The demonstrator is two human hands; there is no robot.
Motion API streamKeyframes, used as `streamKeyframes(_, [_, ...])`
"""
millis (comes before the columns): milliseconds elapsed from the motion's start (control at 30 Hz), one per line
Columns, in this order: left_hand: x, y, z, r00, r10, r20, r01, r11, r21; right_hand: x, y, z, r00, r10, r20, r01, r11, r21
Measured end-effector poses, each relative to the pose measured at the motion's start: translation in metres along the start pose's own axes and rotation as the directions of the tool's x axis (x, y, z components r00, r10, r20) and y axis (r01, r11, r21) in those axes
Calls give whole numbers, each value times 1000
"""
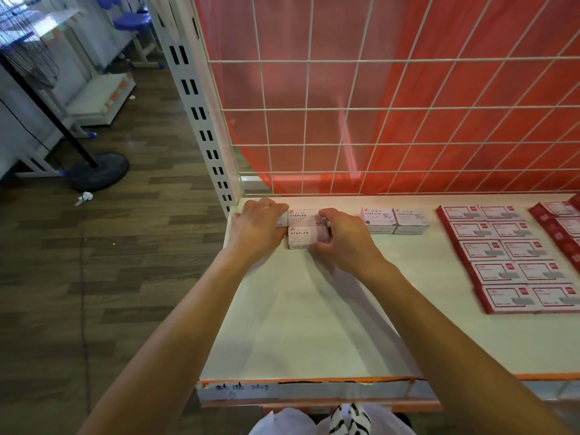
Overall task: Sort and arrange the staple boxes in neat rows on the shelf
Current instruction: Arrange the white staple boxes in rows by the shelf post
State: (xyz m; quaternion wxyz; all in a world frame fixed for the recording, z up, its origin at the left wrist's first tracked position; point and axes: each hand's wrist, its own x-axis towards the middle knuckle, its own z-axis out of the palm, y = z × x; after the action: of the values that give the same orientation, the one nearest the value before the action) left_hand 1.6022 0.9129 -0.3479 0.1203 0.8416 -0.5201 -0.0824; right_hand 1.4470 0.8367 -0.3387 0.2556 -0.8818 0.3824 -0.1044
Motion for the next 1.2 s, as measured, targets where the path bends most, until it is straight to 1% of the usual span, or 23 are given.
streamKeyframes(133, [-5,1,1,1000,5,-31,-6,999,-35,-2,2,4,1000,2,-1,-2,1000,-11])
streamKeyframes(233, [-13,2,3,997,32,-76,-35,999,-28,-7,3,3,1000,-6,-12,6,1000,-31])
streamKeyframes(367, [-23,12,2,991,46,-128,-55,996,-68,-13,0,-5,1000,-3,-23,2,998,-69])
streamKeyframes(667, [-49,56,6,978,142,-151,-141,990,17,-43,-2,-19,990,-81,-119,64,988,-141])
streamKeyframes(833, [-60,89,13,980,170,-108,-169,986,17,-68,17,-30,981,-65,-185,38,988,-146])
streamKeyframes(967, [-74,126,18,964,223,-141,-227,974,-10,-91,44,-44,972,-42,-231,10,991,-135])
streamKeyframes(1067, [-83,161,24,949,276,-155,-281,960,-9,-110,71,-60,974,-18,-227,-18,988,-154])
streamKeyframes(1200, [-91,219,39,939,324,-118,-323,946,27,-141,115,-86,972,22,-234,-61,985,-161])
